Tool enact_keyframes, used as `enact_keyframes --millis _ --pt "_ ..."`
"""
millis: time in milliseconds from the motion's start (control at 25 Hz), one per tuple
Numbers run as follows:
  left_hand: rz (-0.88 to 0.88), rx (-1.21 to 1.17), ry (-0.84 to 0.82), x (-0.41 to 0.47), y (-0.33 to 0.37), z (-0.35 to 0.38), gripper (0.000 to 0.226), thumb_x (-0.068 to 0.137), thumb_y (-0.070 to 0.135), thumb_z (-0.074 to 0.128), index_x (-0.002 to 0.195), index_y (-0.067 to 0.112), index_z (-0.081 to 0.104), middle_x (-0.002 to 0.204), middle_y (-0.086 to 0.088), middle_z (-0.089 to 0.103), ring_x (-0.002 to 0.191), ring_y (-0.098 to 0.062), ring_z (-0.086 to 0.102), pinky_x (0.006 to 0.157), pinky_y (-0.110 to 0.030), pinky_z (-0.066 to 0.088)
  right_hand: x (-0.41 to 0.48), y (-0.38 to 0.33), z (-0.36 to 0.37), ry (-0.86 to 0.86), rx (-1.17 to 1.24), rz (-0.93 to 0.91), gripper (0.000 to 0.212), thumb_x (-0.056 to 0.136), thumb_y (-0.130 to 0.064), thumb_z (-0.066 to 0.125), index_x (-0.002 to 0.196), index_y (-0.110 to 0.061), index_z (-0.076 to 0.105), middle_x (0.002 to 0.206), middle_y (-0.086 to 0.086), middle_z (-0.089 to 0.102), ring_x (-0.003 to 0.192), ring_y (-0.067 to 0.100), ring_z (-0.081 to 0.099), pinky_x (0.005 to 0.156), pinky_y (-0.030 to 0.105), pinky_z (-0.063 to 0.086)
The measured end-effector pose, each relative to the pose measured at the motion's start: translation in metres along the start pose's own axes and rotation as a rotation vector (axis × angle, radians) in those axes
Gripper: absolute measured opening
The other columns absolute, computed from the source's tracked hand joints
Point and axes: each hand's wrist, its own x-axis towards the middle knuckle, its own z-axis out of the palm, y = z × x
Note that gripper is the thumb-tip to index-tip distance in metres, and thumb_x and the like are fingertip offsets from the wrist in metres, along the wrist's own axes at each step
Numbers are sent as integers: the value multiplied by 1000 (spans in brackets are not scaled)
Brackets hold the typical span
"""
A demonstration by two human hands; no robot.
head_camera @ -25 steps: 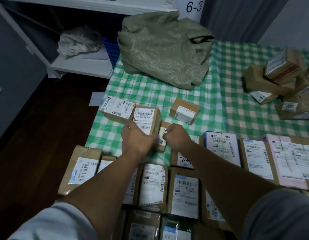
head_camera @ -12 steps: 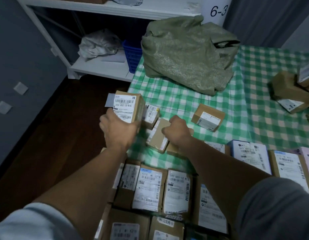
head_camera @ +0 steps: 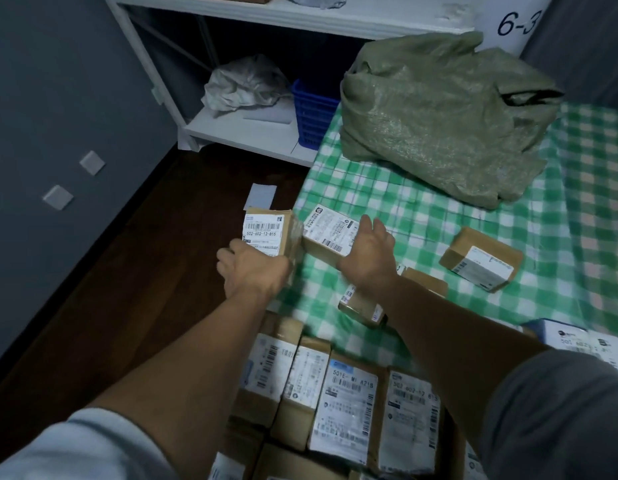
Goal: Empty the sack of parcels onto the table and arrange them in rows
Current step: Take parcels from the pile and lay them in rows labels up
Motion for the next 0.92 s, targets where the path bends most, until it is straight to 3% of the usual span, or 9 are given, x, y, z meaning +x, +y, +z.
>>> enact_keyframes --millis 240,360,440,520,680,760,920 --pt "-19 -21 42 12 -12 -5 75 73 27 68 137 8 35 136 -13 35 130 -32 32 103 -43 37 13 -3 7 10 -184 -71 75 81 -20 76 142 -7 33 137 17 40 126 35 35 102 44 43" --pt "-40 -17 41 18 -15 -5 74 74 26 71 137 8 34 136 -14 34 130 -32 31 100 -43 38 15 -4 -4 96 -214 -146 74 81 -13 73 142 -2 33 138 20 36 126 35 32 105 38 38" --pt "-62 20 3 21 -16 -3 75 76 26 73 138 7 34 137 -15 33 131 -33 31 102 -43 39 16 -7 -14 97 -283 -231 84 79 -13 78 148 -6 30 145 19 31 133 33 28 107 38 40" --pt "-50 46 -44 22 -16 1 79 74 24 77 137 6 34 138 -16 33 131 -34 30 105 -42 38 16 -11 -20 -13 -367 -309 98 76 -18 85 154 -16 26 155 16 18 141 34 21 111 44 41" --pt "-24 108 -123 26 -16 11 81 70 21 83 134 9 36 137 -15 34 130 -33 31 105 -40 39 13 -10 -20 -147 -543 -539 82 86 1 68 153 -28 32 163 14 7 141 37 26 98 49 49" --pt "-45 118 -159 27 -17 16 79 69 17 82 133 9 37 137 -15 34 130 -32 31 104 -40 42 12 -9 -15 -226 -527 -620 81 88 2 66 154 -30 32 165 12 5 145 36 22 102 49 47" --pt "-57 187 -247 27 -20 23 81 70 25 81 137 10 37 139 -15 35 131 -32 31 104 -37 38 10 -5 -2 -323 -449 -570 96 86 8 66 161 -28 17 168 6 -6 153 35 8 110 46 43"
